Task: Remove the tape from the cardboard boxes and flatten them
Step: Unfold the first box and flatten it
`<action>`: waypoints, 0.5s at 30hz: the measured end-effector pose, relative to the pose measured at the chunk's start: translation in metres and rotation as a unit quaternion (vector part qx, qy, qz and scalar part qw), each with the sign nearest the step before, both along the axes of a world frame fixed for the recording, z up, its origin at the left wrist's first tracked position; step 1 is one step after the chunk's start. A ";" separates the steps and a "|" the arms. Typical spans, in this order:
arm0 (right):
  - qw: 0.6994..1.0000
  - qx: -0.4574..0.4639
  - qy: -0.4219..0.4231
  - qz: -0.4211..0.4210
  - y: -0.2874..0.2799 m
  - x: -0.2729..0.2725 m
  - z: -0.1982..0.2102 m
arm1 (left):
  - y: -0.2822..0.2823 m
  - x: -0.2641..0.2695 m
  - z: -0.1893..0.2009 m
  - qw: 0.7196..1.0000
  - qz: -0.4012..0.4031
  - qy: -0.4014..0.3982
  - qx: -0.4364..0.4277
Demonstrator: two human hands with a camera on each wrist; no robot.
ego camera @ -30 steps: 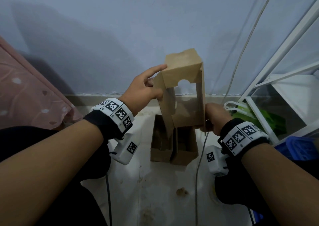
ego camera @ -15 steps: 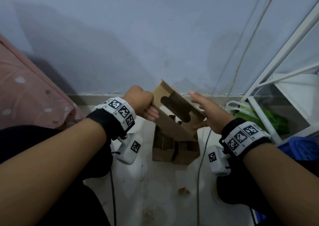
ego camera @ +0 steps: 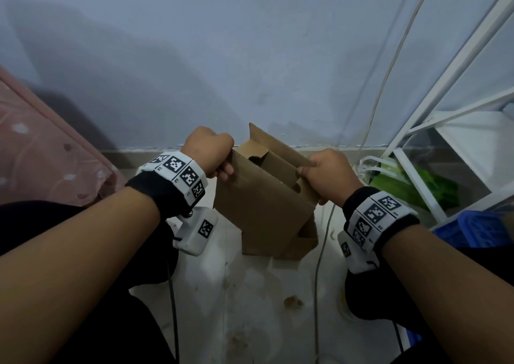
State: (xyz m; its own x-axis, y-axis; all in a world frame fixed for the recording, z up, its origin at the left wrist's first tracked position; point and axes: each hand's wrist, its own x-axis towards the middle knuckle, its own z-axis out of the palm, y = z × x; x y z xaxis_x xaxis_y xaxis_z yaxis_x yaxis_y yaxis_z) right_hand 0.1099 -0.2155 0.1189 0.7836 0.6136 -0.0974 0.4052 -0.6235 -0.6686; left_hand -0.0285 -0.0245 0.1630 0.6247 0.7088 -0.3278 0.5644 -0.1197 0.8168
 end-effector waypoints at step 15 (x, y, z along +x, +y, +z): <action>0.979 0.190 -0.067 -0.004 0.005 -0.011 0.011 | 0.010 0.003 -0.030 0.977 -0.111 0.099 0.152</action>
